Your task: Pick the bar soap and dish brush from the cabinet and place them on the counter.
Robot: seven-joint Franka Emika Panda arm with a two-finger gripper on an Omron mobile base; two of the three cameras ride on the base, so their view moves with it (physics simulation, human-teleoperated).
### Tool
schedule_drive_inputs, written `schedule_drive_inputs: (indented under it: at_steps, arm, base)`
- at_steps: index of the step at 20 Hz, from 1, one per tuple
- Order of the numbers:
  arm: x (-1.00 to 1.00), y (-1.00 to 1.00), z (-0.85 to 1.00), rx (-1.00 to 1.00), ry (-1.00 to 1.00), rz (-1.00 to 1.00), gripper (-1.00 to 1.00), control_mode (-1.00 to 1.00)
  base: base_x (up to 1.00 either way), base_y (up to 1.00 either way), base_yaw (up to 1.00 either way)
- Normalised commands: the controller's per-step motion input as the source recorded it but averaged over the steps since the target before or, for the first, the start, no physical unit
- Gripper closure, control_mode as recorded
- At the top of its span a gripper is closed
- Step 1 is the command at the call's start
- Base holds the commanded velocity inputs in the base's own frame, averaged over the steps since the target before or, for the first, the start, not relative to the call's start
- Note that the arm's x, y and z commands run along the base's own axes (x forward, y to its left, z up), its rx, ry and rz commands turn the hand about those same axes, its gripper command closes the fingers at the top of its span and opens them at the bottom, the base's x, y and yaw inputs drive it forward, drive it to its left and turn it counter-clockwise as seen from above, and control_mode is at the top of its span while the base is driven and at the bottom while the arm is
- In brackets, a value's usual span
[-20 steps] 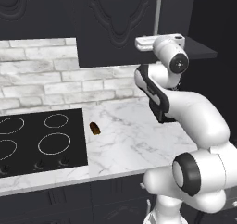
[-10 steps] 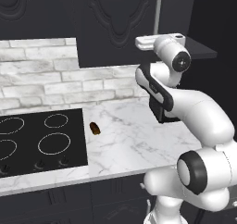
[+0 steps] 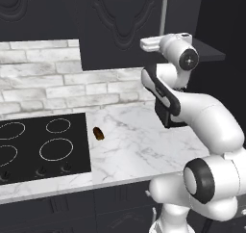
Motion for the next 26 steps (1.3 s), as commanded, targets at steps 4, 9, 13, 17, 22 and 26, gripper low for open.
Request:
schedule_drive_inputs:
  at_steps: [4, 9, 13, 17, 22, 26]
  arm:
    - [-0.08, 0.0, 0.0, -0.07, 0.21, -0.07, 1.0, -1.0]
    - [-0.13, 0.0, 0.0, -0.08, 0.27, -0.07, 1.0, -1.0]
    - [-0.19, 0.0, 0.0, -0.07, 0.24, -0.06, 1.0, -1.0]
    - [-0.22, 0.0, -0.01, -0.07, 0.22, -0.06, 1.0, -1.0]
    - [-0.32, 0.0, -0.11, -0.05, 0.15, -0.05, 1.0, -1.0]
    - [-0.46, 0.0, -0.23, -0.04, 0.04, -0.03, 1.0, -1.0]
  base:
    - [0.0, 0.0, 0.0]
    - [0.0, 0.0, 0.0]
    - [0.0, 0.0, 0.0]
    - [0.0, 0.0, 0.0]
    - [0.0, 0.0, 0.0]
    - [0.0, 0.0, 0.0]
